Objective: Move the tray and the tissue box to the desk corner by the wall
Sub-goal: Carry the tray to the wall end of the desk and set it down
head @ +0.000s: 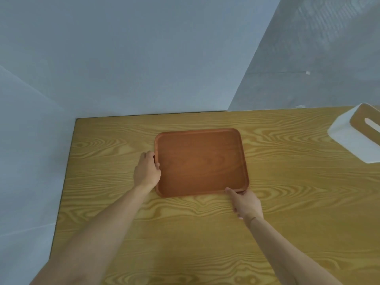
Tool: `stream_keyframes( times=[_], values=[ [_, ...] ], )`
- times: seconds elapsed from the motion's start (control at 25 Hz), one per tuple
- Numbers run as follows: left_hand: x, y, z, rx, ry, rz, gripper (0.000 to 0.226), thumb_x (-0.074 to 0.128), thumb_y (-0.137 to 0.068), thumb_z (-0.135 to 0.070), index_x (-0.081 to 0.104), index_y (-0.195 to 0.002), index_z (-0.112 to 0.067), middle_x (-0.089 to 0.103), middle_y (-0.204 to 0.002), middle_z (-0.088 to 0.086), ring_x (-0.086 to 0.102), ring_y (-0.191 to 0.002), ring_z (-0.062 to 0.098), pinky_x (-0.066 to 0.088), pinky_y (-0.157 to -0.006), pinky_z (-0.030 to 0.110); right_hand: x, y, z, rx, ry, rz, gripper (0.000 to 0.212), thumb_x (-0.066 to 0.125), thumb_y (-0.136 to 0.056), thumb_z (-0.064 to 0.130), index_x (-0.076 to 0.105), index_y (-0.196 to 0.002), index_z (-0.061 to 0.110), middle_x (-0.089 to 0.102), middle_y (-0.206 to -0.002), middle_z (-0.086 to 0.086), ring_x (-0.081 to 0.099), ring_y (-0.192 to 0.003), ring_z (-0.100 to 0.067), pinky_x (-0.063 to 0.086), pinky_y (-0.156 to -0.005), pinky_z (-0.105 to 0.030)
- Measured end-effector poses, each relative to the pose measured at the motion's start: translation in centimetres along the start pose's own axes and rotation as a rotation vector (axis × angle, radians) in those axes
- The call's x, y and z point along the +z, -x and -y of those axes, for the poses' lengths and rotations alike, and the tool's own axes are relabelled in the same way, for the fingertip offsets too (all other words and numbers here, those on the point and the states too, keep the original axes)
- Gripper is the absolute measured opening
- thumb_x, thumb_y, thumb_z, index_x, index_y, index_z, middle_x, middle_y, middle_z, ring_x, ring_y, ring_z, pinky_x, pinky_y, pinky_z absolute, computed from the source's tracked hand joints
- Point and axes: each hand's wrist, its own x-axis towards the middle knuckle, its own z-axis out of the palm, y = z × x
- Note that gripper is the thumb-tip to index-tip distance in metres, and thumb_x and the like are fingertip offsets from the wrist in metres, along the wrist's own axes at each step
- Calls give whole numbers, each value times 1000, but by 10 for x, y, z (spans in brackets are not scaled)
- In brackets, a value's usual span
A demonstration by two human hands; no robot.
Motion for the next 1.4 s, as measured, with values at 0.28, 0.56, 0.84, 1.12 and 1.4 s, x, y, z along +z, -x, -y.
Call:
stream_keyframes(
  times=[0.28,0.56,0.84,1.12,1.4],
  values=[
    [9,39,18,101,-123,-105,49,54,-96,-36,47,-138,-13,56,-122,15,54,-107,35,43,-86,53,-11,4,-23,-280,326,-258,76,51,-75,82,49,-122,23,68,-104,-3,62,-92,-26,51,-74,-42],
    [28,83,52,194,-186,4,104,38,-73,-88,21,-153,-23,31,-152,9,25,-138,33,20,-110,62,-33,-26,-39,-562,705,-229,91,42,-81,81,9,-156,43,9,-168,-3,0,-152,-35,11,-112,-71],
    [26,72,52,187,-307,96,114,32,-71,-93,0,-156,-25,14,-163,3,8,-148,35,16,-107,74,-33,-39,-36,-624,626,-217,86,44,-84,75,14,-156,40,15,-167,-4,0,-153,-33,11,-108,-80],
    [15,43,41,169,-346,98,113,26,-71,-95,-2,-155,-24,11,-164,1,7,-149,33,20,-107,74,-34,-53,-1,-582,571,-201,84,44,-83,77,10,-154,49,9,-168,0,-4,-153,-31,8,-109,-80],
    [4,17,28,163,-376,101,115,20,-68,-97,-3,-154,-25,10,-164,2,7,-149,30,23,-107,71,-36,-62,25,-550,567,-185,85,41,-81,81,9,-154,50,7,-168,0,-5,-153,-31,7,-110,-79]
  ],
)
